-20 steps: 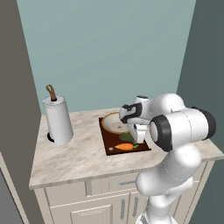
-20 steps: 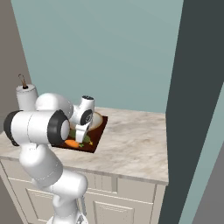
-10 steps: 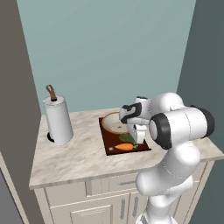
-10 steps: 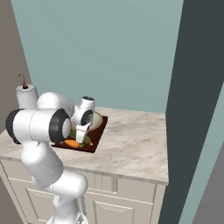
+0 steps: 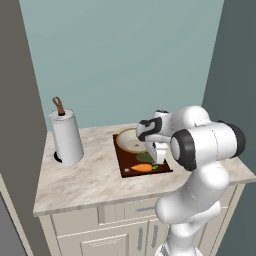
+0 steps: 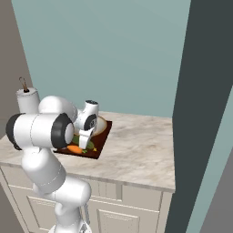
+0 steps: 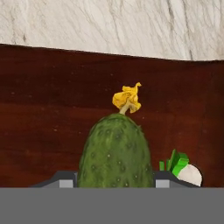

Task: Place the two vegetables and bowl onto the tray for setting up a vegetable dip station.

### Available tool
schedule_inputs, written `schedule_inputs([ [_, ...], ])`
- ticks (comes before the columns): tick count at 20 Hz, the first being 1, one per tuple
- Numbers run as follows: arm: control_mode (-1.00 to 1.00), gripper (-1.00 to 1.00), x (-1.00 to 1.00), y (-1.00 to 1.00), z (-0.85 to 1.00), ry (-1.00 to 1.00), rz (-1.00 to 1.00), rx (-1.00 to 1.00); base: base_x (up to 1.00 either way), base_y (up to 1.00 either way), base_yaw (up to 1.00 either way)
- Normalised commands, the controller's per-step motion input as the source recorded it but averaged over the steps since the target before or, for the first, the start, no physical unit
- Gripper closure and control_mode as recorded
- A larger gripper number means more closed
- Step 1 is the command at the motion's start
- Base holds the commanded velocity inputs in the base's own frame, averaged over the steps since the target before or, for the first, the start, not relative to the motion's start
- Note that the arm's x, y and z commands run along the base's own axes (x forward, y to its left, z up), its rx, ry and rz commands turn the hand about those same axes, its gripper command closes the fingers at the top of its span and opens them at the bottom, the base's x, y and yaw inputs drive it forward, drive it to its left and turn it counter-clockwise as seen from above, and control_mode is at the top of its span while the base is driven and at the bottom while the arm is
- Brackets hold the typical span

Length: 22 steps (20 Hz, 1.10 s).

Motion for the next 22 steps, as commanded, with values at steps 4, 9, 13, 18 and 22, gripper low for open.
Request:
schedule_inputs([
  [4, -1.00, -1.00, 0.00, 0.00, 0.00, 0.00, 0.00, 0.00, 0.00, 0.00, 0.00],
  [9, -1.00, -1.00, 0.00, 0.00, 0.00, 0.00, 0.00, 0.00, 0.00, 0.00, 0.00],
  [13, -1.00, -1.00, 0.00, 0.00, 0.00, 0.00, 0.00, 0.00, 0.00, 0.00, 0.00],
  [18, -1.00, -1.00, 0.00, 0.00, 0.00, 0.00, 0.00, 0.01, 0.00, 0.00, 0.00],
  [22, -1.00, -1.00, -0.03, 0.00, 0.00, 0.00, 0.00, 0.02, 0.00, 0.00, 0.00],
])
